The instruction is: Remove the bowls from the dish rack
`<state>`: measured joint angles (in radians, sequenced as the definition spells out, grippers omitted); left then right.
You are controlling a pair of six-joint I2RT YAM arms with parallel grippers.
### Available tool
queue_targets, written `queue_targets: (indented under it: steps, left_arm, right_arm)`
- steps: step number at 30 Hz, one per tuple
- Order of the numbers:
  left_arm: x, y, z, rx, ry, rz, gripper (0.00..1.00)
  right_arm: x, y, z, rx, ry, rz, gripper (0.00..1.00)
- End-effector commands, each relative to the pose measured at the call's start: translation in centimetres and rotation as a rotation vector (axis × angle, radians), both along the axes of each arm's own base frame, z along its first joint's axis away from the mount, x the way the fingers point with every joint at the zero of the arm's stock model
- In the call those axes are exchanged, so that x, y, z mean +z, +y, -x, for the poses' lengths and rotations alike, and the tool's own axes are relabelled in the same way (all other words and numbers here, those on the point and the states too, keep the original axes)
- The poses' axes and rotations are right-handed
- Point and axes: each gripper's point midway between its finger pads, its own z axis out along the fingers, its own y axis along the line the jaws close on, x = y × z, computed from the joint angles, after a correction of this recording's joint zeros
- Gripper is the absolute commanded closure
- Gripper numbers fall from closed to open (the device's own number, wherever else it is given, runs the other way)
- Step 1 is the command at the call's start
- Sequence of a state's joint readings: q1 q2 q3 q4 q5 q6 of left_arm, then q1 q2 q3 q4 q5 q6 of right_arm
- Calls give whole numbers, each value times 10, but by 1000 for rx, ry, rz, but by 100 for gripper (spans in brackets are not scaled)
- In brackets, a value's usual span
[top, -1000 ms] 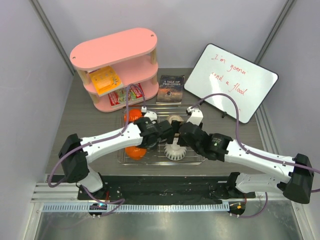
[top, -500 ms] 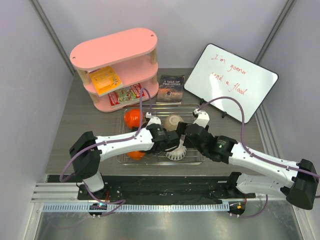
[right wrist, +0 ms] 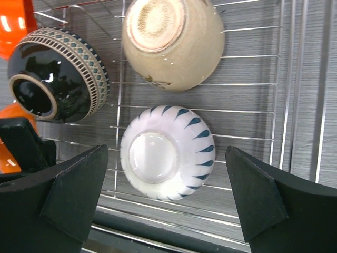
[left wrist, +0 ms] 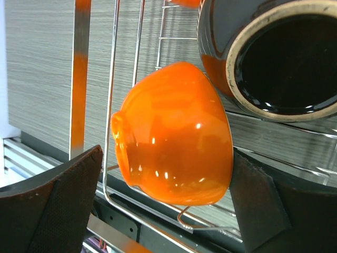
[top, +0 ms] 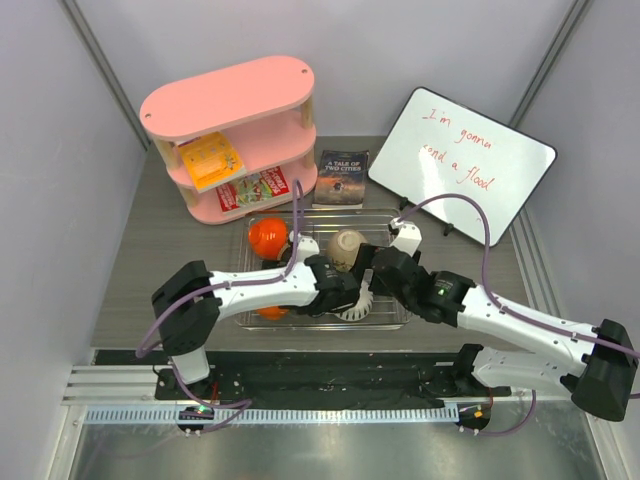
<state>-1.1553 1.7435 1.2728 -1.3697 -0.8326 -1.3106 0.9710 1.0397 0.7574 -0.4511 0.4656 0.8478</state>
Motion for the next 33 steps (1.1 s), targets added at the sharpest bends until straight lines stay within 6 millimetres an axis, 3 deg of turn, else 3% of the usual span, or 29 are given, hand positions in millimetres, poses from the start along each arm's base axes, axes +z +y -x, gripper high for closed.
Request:
queue_targets:
  steps: [1, 3, 7, 11, 16, 17, 18, 33]
  left_arm:
    - [15, 19, -4, 9, -79, -157, 18]
    - [22, 17, -4, -2, -97, -177, 27]
    - [21, 17, -5, -1, -103, -180, 30]
    - [20, 20, -5, 3, -112, -187, 41]
    - [22, 21, -5, 2, -115, -199, 73]
    - [23, 21, -5, 1, -116, -200, 82]
    - [24, 22, -5, 2, -115, -203, 100]
    - [45, 23, -4, 7, -136, -160, 100]
  right_arm:
    - [18, 13, -3, 10, -30, -92, 0]
    - [16, 11, -4, 6, -28, -88, 0]
    - [13, 10, -4, 1, -23, -91, 0]
    - [10, 10, -4, 3, -18, -89, 0]
    - [5, 8, -4, 3, -10, -87, 0]
    - [4, 9, -4, 2, -8, -88, 0]
    - [4, 8, -4, 1, -6, -90, 0]
    - [3, 7, -4, -1, -4, -97, 0]
